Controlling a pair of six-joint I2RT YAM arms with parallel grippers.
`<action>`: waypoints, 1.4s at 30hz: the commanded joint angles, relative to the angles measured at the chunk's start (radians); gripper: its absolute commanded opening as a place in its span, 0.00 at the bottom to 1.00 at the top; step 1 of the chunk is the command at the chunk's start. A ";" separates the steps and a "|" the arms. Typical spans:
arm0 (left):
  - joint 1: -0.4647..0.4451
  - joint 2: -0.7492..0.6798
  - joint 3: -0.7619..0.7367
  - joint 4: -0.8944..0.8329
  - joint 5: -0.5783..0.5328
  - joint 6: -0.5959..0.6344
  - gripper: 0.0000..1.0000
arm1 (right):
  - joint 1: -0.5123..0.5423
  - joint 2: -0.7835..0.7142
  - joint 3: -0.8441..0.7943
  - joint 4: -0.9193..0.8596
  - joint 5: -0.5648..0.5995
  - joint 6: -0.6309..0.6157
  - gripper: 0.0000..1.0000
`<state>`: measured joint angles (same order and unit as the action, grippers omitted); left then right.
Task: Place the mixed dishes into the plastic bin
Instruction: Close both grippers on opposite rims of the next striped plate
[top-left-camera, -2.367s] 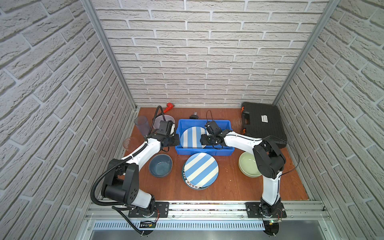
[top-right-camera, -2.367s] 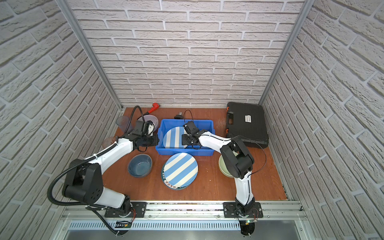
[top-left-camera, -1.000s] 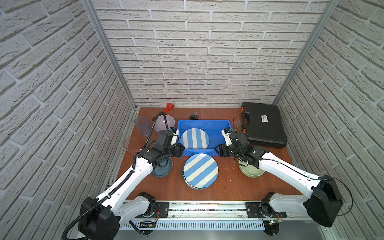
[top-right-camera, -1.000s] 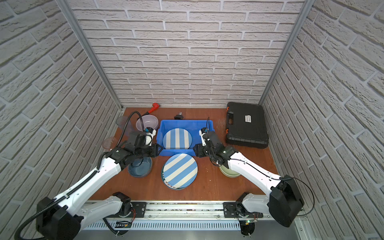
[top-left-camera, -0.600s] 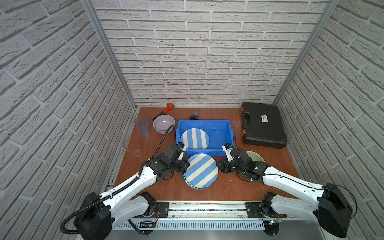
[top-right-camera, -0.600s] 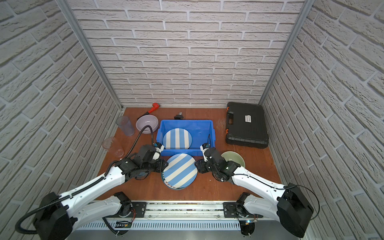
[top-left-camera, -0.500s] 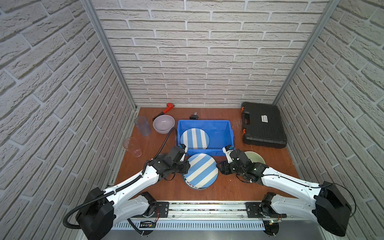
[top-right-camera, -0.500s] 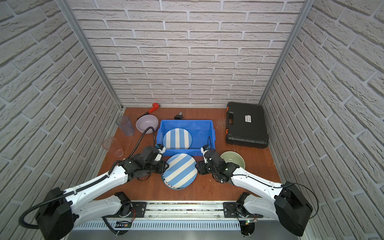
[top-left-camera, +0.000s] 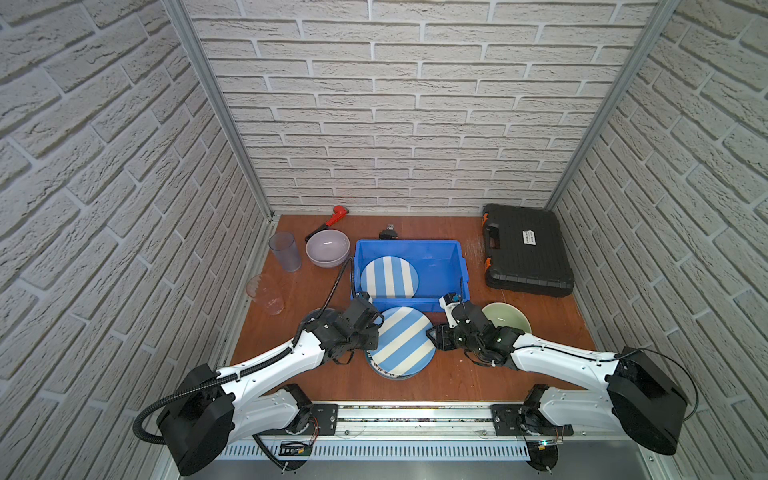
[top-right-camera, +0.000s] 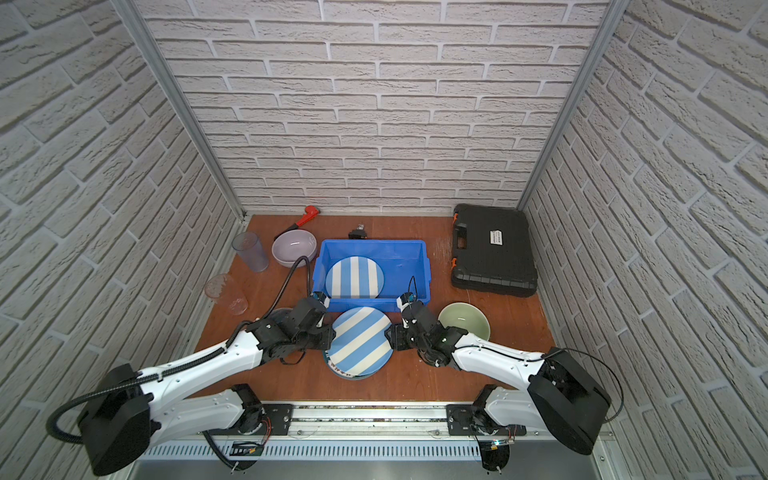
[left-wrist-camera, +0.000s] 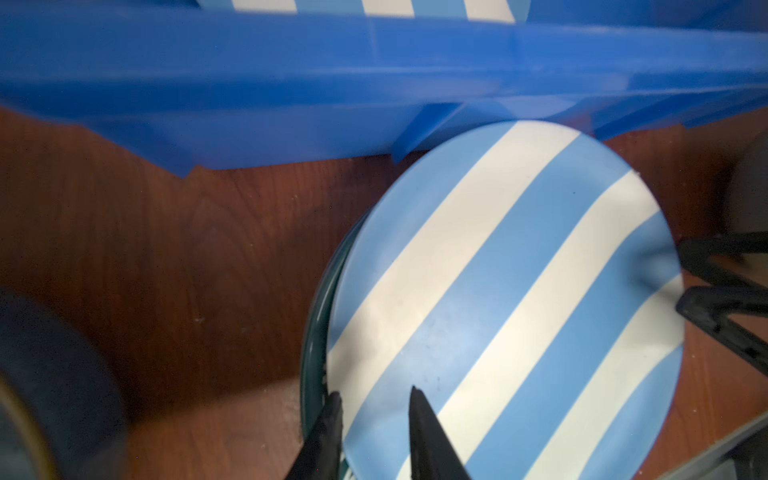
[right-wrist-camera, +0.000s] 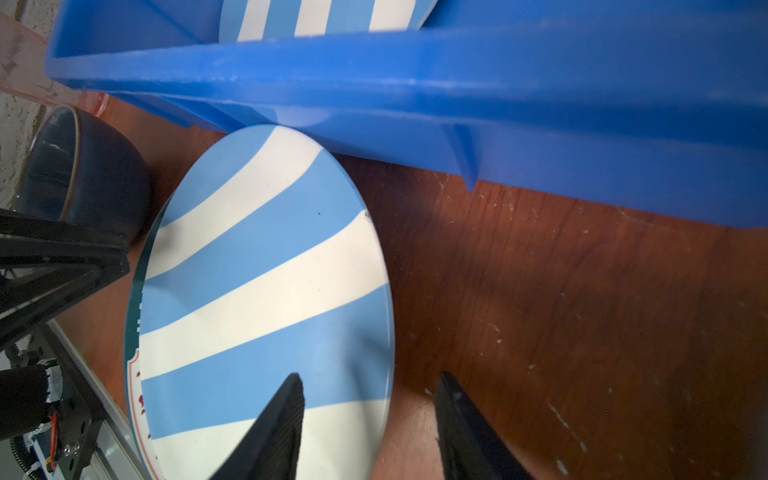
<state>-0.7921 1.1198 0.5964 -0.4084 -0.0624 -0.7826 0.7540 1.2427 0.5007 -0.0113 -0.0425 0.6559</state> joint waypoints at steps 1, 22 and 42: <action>-0.007 -0.011 -0.002 -0.039 -0.046 -0.016 0.33 | 0.012 0.006 0.006 0.037 0.021 0.007 0.53; -0.019 0.038 -0.027 0.000 -0.026 -0.013 0.36 | 0.027 0.067 0.047 0.045 0.035 0.010 0.52; -0.026 -0.058 -0.033 -0.007 -0.022 0.014 0.36 | 0.033 0.072 0.059 0.030 0.044 0.010 0.52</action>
<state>-0.8112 1.0779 0.5762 -0.4225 -0.0849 -0.7830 0.7765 1.3094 0.5365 0.0021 -0.0151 0.6590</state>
